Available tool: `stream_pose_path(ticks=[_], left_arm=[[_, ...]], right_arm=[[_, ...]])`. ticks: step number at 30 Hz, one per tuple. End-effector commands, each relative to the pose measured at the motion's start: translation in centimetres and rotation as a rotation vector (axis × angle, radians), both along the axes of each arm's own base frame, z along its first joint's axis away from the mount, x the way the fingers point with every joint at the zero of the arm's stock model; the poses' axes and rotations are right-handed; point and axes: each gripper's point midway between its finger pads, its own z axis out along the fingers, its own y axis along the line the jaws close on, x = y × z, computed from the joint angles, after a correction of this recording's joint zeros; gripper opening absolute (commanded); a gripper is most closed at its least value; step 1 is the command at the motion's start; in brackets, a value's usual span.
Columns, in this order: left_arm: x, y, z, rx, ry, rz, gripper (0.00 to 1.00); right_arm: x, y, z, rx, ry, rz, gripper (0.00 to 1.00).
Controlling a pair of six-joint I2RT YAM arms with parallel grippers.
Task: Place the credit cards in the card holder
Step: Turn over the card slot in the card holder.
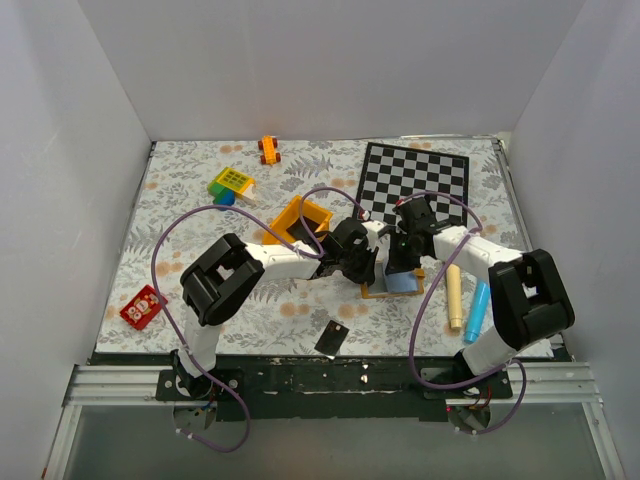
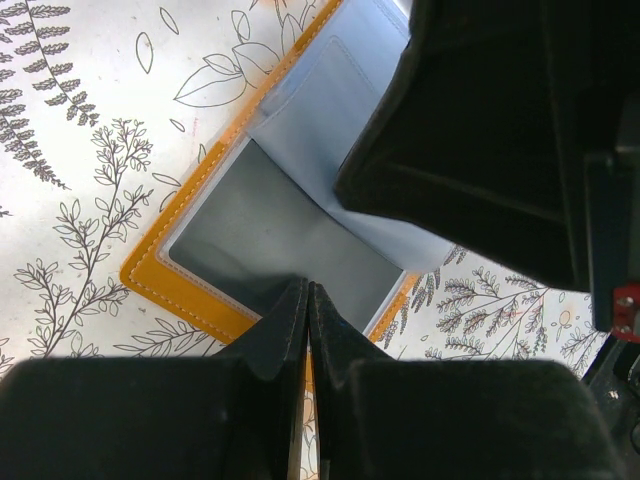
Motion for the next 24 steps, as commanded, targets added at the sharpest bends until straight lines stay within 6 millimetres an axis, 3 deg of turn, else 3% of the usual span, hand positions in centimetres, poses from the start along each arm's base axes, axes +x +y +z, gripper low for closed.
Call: stream_pose_path(ticks=[1,6,17,20,24], left_arm=[[-0.7,0.8,-0.8,0.037,0.021,-0.005,0.00],[-0.4,1.3,1.1,0.027,-0.016,0.022,0.00],[-0.6,-0.8,9.9,-0.192,-0.145,-0.048,0.00],[-1.2,-1.4,10.3,-0.225,-0.161,-0.081,0.00],[-1.7,-2.3,8.4,-0.210,-0.140,-0.106,0.00]], right_arm=[[-0.2,1.9,0.2,0.094,0.001,0.040,0.01],[-0.2,1.8,-0.1,0.087,0.007,0.041,0.01],[0.1,1.5,-0.9,0.057,0.019,0.039,0.01],[0.0,1.4,-1.2,0.048,0.031,0.032,0.01],[0.0,1.3,-1.2,0.044,0.032,0.031,0.01]])
